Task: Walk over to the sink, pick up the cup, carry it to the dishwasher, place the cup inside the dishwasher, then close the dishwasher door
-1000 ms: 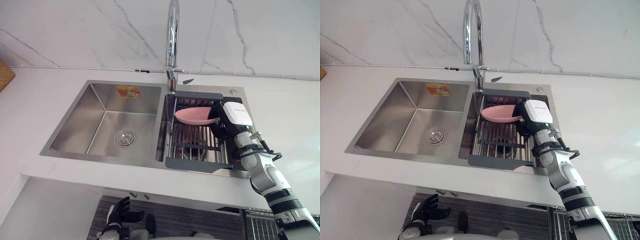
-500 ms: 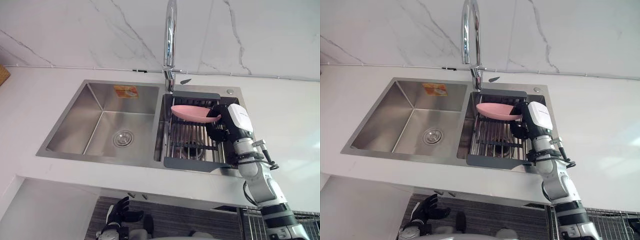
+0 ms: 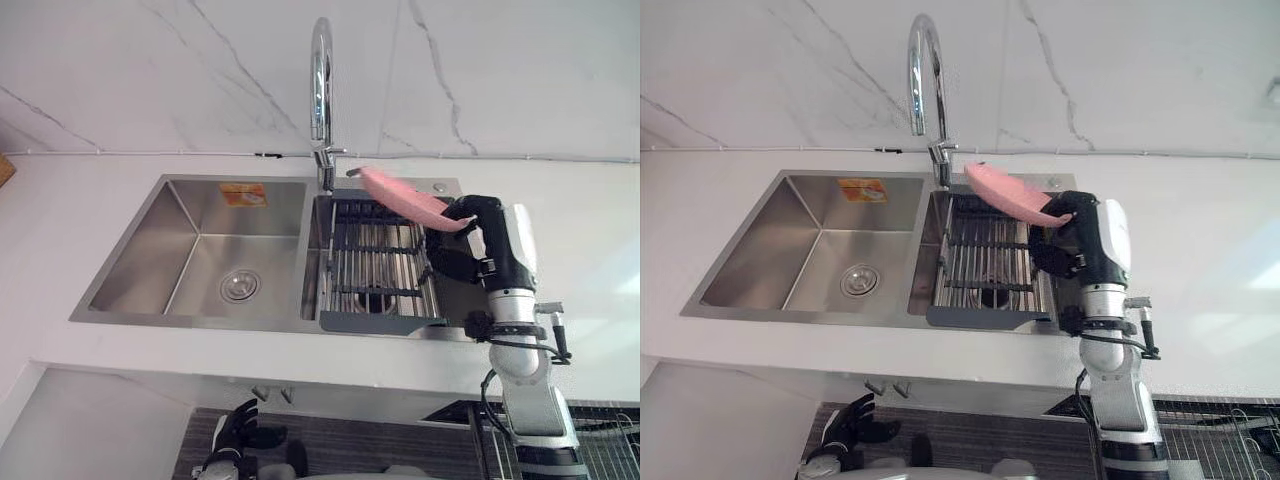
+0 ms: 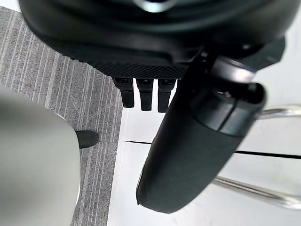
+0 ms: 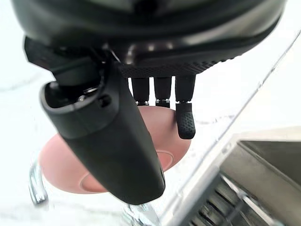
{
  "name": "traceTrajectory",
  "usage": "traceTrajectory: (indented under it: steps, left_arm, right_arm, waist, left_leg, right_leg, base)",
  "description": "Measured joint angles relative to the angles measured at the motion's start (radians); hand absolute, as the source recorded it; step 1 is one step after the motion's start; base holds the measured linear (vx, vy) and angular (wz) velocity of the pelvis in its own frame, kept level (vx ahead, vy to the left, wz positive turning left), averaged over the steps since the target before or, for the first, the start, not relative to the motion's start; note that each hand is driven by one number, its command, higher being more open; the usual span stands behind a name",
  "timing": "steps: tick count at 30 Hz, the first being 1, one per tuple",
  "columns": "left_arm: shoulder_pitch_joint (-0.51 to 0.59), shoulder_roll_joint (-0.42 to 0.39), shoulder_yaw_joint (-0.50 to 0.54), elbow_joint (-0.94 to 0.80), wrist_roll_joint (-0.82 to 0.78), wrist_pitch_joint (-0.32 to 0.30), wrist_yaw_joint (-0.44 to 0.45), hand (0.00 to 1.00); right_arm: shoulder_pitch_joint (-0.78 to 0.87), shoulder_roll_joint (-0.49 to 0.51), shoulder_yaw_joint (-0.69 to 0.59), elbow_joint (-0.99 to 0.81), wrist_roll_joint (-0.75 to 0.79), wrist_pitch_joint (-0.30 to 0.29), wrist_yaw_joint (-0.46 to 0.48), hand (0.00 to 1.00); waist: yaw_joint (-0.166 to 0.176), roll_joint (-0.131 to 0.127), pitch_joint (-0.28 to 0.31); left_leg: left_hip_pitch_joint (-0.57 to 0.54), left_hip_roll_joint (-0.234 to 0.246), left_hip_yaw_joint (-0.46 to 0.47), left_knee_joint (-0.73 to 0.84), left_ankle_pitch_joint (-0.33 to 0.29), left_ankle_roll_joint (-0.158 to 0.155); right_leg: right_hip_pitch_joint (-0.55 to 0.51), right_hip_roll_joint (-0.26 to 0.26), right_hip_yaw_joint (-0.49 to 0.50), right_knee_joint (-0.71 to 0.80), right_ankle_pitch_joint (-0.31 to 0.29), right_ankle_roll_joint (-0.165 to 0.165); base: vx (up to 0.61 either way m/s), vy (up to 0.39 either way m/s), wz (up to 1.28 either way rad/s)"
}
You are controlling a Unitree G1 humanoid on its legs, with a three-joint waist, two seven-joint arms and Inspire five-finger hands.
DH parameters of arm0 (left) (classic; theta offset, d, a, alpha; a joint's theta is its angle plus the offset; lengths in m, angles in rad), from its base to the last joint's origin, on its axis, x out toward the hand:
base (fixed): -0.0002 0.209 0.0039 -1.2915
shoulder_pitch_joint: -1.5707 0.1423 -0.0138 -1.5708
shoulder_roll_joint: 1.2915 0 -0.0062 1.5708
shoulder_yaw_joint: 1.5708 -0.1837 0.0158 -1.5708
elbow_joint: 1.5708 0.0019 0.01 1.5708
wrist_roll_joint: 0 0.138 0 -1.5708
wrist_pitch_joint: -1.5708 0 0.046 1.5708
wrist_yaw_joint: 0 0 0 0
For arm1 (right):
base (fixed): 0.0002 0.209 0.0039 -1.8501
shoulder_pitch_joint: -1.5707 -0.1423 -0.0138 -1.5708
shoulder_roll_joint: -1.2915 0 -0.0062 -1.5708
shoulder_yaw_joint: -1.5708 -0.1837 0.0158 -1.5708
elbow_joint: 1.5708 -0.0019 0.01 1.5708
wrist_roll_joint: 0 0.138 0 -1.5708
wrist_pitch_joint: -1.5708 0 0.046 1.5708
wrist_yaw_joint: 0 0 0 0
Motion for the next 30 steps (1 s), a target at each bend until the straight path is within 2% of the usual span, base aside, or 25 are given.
traceTrajectory:
  steps: [10, 14, 16, 18, 20, 21, 22, 23, 24, 25, 26, 28, 30]
  left_arm:
    - [-0.009, 0.001, -0.018, 0.024, 0.013, 0.001, -0.001, 0.90]
    - [-0.010, 0.000, -0.011, 0.020, 0.013, 0.001, -0.004, 0.90]
    - [-0.019, -0.001, -0.011, 0.020, 0.013, 0.001, -0.004, 0.90]
    - [-0.029, -0.004, -0.020, 0.023, 0.013, 0.001, -0.005, 0.90]
    - [-0.030, -0.007, -0.019, 0.021, 0.014, 0.000, -0.005, 0.90]
    - [-0.032, -0.008, -0.017, 0.020, 0.013, 0.001, -0.007, 0.90]
    - [-0.036, -0.009, -0.017, 0.021, 0.013, 0.000, -0.007, 0.90]
    - [-0.034, -0.011, -0.018, 0.023, 0.014, -0.001, -0.006, 0.90]
    - [-0.025, -0.018, -0.020, 0.027, 0.016, -0.001, -0.006, 0.90]
    - [-0.025, -0.023, -0.017, 0.034, 0.012, 0.000, -0.008, 0.90]
    - [-0.026, -0.010, -0.020, 0.034, 0.015, -0.002, -0.008, 0.90]
    - [-0.034, -0.005, -0.015, 0.032, 0.011, -0.002, -0.006, 0.90]
    - [-0.037, -0.007, -0.014, 0.032, 0.011, -0.005, -0.001, 0.90]
  right_arm:
    - [0.054, 0.060, -0.051, -0.060, 0.046, -0.017, -0.003, 0.30]
    - [0.065, 0.060, -0.073, -0.101, 0.061, -0.019, -0.005, 0.30]
    - [0.064, 0.058, -0.073, -0.127, 0.061, -0.029, -0.006, 0.30]
    - [0.039, 0.057, -0.070, -0.129, 0.061, -0.036, -0.006, 0.30]
    - [0.019, 0.053, -0.069, -0.125, 0.062, -0.041, -0.006, 0.30]
    - [0.012, 0.048, -0.070, -0.121, 0.063, -0.044, -0.006, 0.30]
    - [0.001, 0.035, -0.067, -0.109, 0.063, -0.044, -0.006, 0.30]
    - [0.002, 0.023, -0.066, -0.100, 0.063, -0.044, -0.006, 0.30]
    - [0.007, 0.010, -0.069, -0.094, 0.063, -0.044, -0.006, 0.30]
    - [0.015, 0.011, -0.085, -0.087, 0.061, -0.043, -0.011, 0.30]
    - [0.030, 0.018, -0.098, -0.086, 0.059, -0.041, -0.019, 0.30]
    - [0.039, 0.016, -0.100, -0.086, 0.052, -0.035, -0.024, 0.30]
    - [0.038, 0.016, -0.084, -0.084, 0.029, -0.027, -0.024, 0.30]
  waist:
    - [0.000, 0.007, -0.016]
    - [0.001, 0.009, -0.016]
    - [0.003, 0.016, -0.010]
    - [0.006, 0.033, 0.002]
    - [0.005, 0.034, 0.006]
    - [0.005, 0.031, 0.010]
    - [0.007, 0.042, 0.008]
    - [0.006, 0.051, 0.006]
    - [-0.003, 0.067, -0.002]
    - [-0.008, 0.069, -0.004]
    - [-0.009, 0.052, -0.001]
    - [-0.010, 0.037, 0.008]
    - [0.003, 0.034, 0.010]
  left_leg:
    - [0.001, 0.009, -0.002, 0.001, 0.001, -0.004]
    - [-0.050, 0.007, -0.035, 0.039, 0.001, -0.007]
    - [-0.100, 0.011, -0.046, 0.100, -0.021, -0.008]
    - [-0.144, 0.020, -0.060, 0.178, -0.049, -0.021]
    - [-0.155, 0.019, -0.082, 0.201, -0.063, -0.027]
    - [-0.179, 0.018, -0.101, 0.264, -0.101, -0.022]
    - [-0.221, 0.023, -0.142, 0.426, -0.191, -0.012]
    - [-0.219, 0.032, -0.162, 0.492, -0.242, -0.026]
    - [-0.209, 0.041, -0.181, 0.481, -0.272, -0.052]
    - [-0.193, 0.041, -0.178, 0.440, -0.298, -0.050]
    - [-0.185, 0.024, -0.154, 0.405, -0.280, -0.037]
    - [-0.186, 0.009, -0.118, 0.387, -0.263, -0.017]
    - [-0.183, 0.008, -0.057, 0.385, -0.265, -0.005]
  right_leg:
    - [0.007, 0.010, 0.002, -0.006, 0.005, -0.007]
    - [-0.008, 0.011, -0.030, -0.004, 0.005, -0.007]
    - [-0.034, 0.013, -0.037, 0.010, 0.005, -0.009]
    - [-0.065, 0.016, -0.029, 0.054, 0.004, -0.016]
    - [-0.088, 0.009, -0.015, 0.069, -0.003, -0.027]
    - [-0.096, 0.007, -0.011, 0.074, -0.005, -0.030]
    - [-0.117, 0.009, 0.013, 0.091, -0.004, -0.029]
    - [-0.123, 0.012, 0.035, 0.097, -0.003, -0.025]
    - [-0.130, 0.023, 0.053, 0.096, 0.000, -0.018]
    - [-0.145, 0.026, 0.080, 0.097, 0.003, -0.014]
    - [-0.162, 0.008, 0.102, 0.098, 0.015, -0.006]
    - [-0.189, -0.009, 0.141, 0.097, 0.041, 0.012]
    - [-0.223, -0.013, 0.206, 0.098, 0.058, 0.014]
  base:
    - [-0.01, -0.006, -0.01]
    - [-0.04, -0.014, 0.27]
    - [-0.06, -0.006, 0.16]
    - [-0.07, 0.012, -0.02]
    - [-0.08, 0.013, -0.16]
    - [-0.08, 0.032, -0.45]
    - [-0.06, 0.059, -0.60]
    - [-0.05, 0.097, -0.71]
    - [-0.04, 0.157, -0.65]
    - [-0.03, 0.178, -0.59]
    - [-0.04, 0.156, -0.48]
    - [-0.07, 0.140, -0.55]
    - [-0.07, 0.148, -0.88]
